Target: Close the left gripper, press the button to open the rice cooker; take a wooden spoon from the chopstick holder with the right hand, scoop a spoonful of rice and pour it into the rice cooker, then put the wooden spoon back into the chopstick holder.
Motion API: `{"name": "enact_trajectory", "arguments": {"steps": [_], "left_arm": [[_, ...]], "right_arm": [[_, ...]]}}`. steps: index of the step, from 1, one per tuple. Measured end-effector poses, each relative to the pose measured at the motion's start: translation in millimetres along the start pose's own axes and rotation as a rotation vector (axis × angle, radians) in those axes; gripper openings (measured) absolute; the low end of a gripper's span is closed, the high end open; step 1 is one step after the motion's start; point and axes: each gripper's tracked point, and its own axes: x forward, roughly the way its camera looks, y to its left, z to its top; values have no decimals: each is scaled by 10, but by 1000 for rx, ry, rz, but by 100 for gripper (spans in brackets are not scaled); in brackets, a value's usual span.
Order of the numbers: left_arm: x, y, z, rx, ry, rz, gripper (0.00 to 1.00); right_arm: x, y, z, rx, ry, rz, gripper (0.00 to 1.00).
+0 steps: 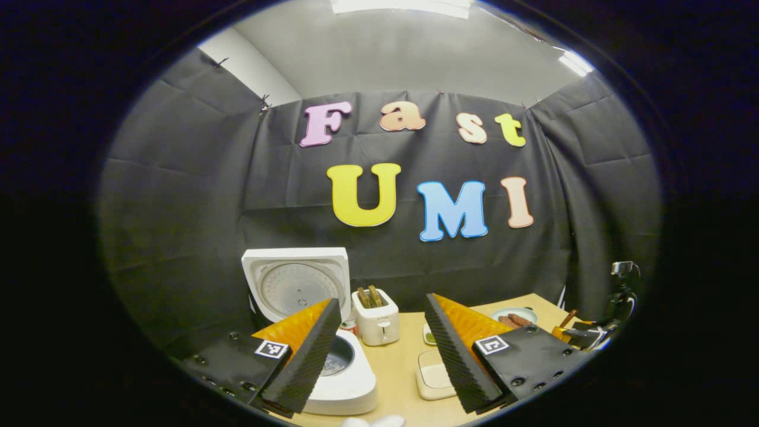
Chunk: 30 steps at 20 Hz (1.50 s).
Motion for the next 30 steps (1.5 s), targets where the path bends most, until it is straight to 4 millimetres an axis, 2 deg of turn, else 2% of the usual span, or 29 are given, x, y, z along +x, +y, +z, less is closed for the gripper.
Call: {"name": "enact_trajectory", "arguments": {"steps": [3,5,6,9,10,11,12,14,15,16,17,21,24,27,30], "left_arm": [[90,-54,-64,-7,13,3,100],[134,-66,-99,-6,17,12,100],[140,-51,-132,-6,22,17,96],[146,-35,-162,-7,31,26,98],[137,-36,-189,-6,34,27,96],[143,-39,-193,-5,38,29,98],[135,-32,-205,-5,40,29,99],[138,-36,-217,-8,43,28,99],[134,-36,-223,-8,43,26,100],[133,-25,-227,-6,43,28,100],[143,-14,-220,-5,42,27,100],[119,36,-232,0,42,26,98],[86,101,-251,-4,44,28,100],[53,199,-256,-6,40,35,100],[43,299,-272,-15,39,42,100]], "right_arm": [[360,-57,0,26,0,-7,97],[530,-70,24,68,1,-7,97],[603,-33,13,83,7,5,97],[706,12,-6,98,12,28,97],[698,9,6,100,11,27,96],[720,10,11,98,6,26,93],[710,28,14,98,7,42,83],[651,69,-9,103,21,61,73],[825,95,-54,106,15,77,48],[711,162,-21,120,28,102,23],[710,193,-49,117,43,117,20],[581,351,29,-17,23,114,13],[519,358,83,-53,-3,104,13],[422,361,264,-59,-33,95,13],[300,470,496,-105,-75,94,13]]}}
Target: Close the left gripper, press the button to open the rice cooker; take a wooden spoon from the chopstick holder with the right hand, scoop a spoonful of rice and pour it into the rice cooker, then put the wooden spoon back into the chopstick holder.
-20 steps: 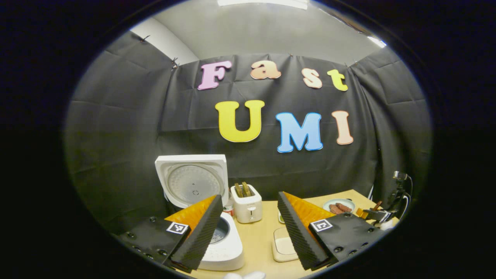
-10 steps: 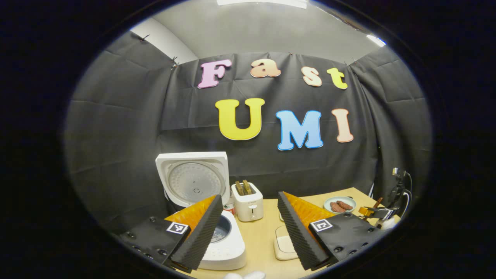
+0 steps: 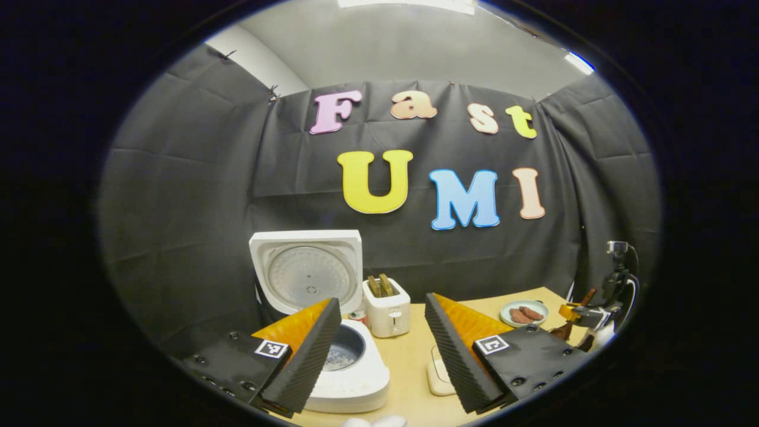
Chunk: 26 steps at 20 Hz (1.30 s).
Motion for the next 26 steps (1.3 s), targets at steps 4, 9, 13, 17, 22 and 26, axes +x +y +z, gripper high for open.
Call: {"name": "enact_trajectory", "arguments": {"steps": [4,9,13,17,22,26], "left_arm": [[-55,156,-17,-1,-9,15,100],[-75,468,-91,30,-26,76,98],[-94,646,-178,17,-23,114,100],[-107,742,-288,29,-21,131,98],[-147,879,-394,21,-18,156,100],[-174,927,-460,31,-10,163,99]], "right_arm": [[-160,271,561,-58,-76,19,13],[-335,1059,1100,-127,-129,107,14],[-349,1783,1062,-158,-144,184,14],[-275,2216,697,-204,-125,203,13],[-153,2350,127,-382,-92,162,13],[-86,2370,-264,-589,-76,140,13]]}}
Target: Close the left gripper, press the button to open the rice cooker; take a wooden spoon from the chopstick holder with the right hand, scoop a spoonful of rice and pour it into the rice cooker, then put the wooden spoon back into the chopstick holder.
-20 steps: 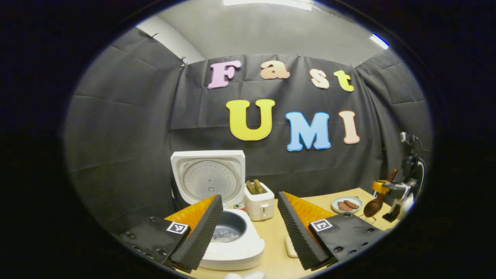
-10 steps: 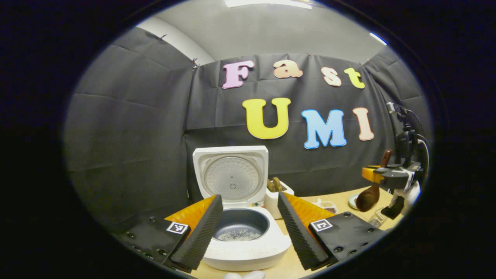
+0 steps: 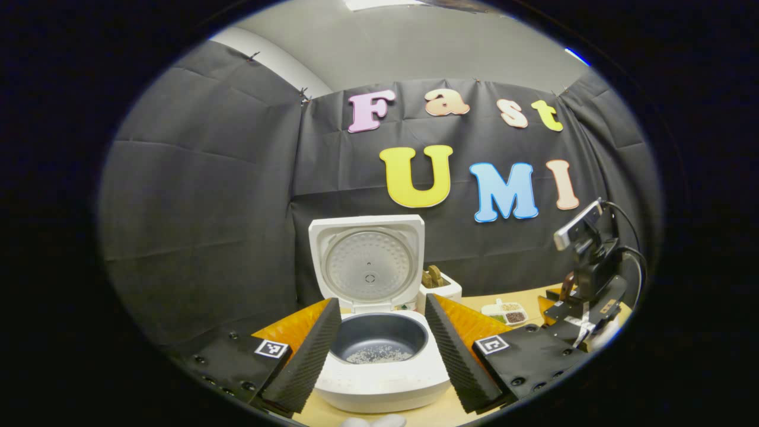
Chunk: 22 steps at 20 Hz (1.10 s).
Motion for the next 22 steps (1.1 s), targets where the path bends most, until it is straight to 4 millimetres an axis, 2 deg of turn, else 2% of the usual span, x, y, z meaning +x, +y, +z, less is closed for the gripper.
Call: {"name": "enact_trajectory", "arguments": {"steps": [4,8,12,13,18,22], "left_arm": [[-12,40,-80,-2,15,5,100],[-24,61,-148,3,25,7,100],[-30,95,-150,11,29,11,98],[-38,109,-163,11,31,11,98],[-55,112,-162,18,37,12,100],[-51,133,-169,23,41,14,100]], "right_arm": [[71,144,-270,-112,41,24,14],[64,336,-500,-70,93,59,14],[47,414,-516,-6,103,72,14],[52,439,-522,24,110,82,18],[40,564,-561,276,142,116,18],[44,574,-549,458,157,110,18]]}}
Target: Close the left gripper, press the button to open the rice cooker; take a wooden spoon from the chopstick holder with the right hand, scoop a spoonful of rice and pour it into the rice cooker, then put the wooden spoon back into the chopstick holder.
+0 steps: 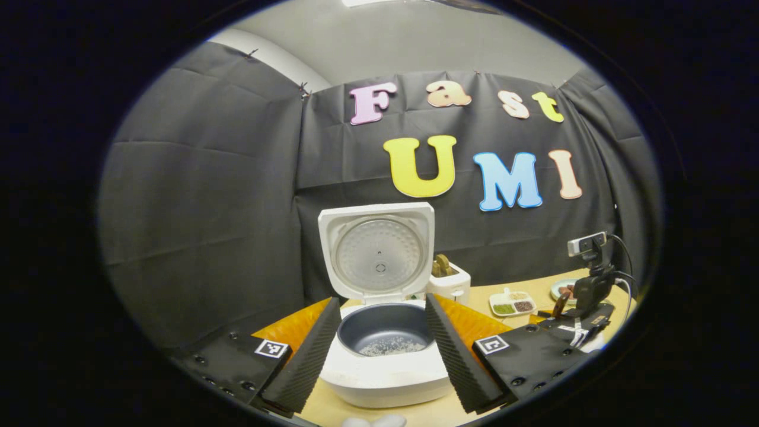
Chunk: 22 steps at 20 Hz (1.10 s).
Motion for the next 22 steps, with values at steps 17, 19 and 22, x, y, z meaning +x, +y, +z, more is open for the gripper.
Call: {"name": "enact_trajectory", "arguments": {"steps": [17,19,22], "left_arm": [[94,41,130,13,-11,10,96],[110,35,136,16,-10,9,100],[108,44,143,10,-8,9,100]], "right_arm": [[43,-201,-51,708,55,120,17],[24,-274,-7,784,45,124,18],[-27,-345,100,904,12,156,14]]}}
